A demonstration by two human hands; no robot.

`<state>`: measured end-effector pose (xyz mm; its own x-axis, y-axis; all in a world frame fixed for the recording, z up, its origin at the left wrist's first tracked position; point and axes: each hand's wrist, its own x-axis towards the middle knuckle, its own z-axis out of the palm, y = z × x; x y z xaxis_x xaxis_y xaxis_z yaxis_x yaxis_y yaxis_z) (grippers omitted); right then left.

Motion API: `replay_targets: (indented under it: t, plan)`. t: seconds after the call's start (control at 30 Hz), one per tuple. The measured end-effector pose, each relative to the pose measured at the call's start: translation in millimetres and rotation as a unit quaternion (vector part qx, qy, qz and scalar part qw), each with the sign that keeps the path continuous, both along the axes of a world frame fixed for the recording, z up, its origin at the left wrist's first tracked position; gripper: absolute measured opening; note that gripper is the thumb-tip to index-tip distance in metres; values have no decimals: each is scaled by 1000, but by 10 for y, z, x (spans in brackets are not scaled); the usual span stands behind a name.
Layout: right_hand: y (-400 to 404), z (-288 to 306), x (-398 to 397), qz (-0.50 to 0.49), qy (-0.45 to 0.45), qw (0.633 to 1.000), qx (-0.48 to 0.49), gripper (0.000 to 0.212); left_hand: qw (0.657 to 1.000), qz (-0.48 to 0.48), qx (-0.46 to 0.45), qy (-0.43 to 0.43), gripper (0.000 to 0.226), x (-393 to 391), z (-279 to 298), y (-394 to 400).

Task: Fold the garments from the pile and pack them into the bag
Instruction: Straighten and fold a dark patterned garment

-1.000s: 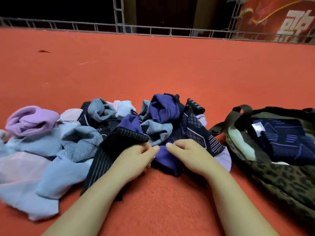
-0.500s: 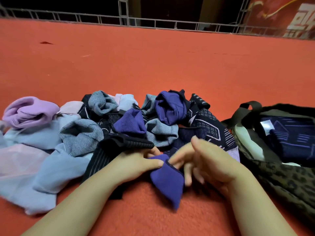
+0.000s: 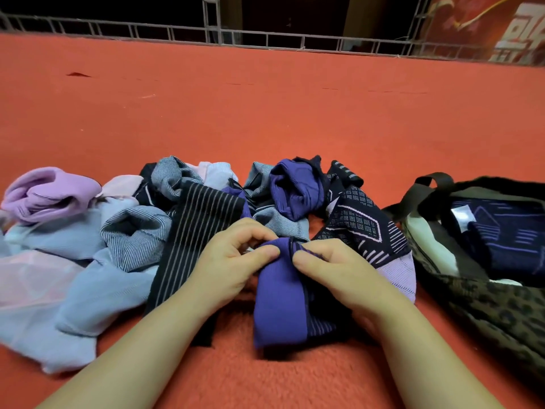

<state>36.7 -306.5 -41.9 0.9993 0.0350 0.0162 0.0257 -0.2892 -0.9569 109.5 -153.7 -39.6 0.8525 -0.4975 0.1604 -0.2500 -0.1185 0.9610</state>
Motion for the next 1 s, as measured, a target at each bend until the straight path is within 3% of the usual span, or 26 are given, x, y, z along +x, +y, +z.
replay_targets:
  t: [0.1,0.17,0.23,0.3,0.37,0.5,0.67,0.73,0.83,1.0]
  plan:
    - [47,-23,83,-91,-17,995,31,38,992,46,-86,-83,9,36,-20,77]
    - [66,-35,132,-154,-35,987,45,46,986,38,-117,-110,10,1,2,122]
    - [94,-42,148,-190,-48,979,63,45,986,-11,-55,-155,20,-92,9,125]
    - [132,-85,154,-149,-52,982,104,51,974,-62,72,-206,37,-135,-26,100]
    - [205,-105,135,-100,-39,988,113,54,964,-70,135,-217,48,-137,-69,66]
    - [210,-63,77,-124,-4,990,70,63,994,-67,41,-78,53,-76,-129,49]
    - [208,-69,69,-119,15,990,71,88,999,-30,-13,-29,49,-33,-188,9]
    - [187,-67,90,-105,1,991,81,99,997,-43,-52,35,43,-41,-158,2]
    - [107,-75,114,-94,-25,989,113,90,964,-74,-135,218,27,-56,-109,6]
    - [-71,-21,112,-163,-37,975,146,104,885,-65,-251,387,53,58,-30,48]
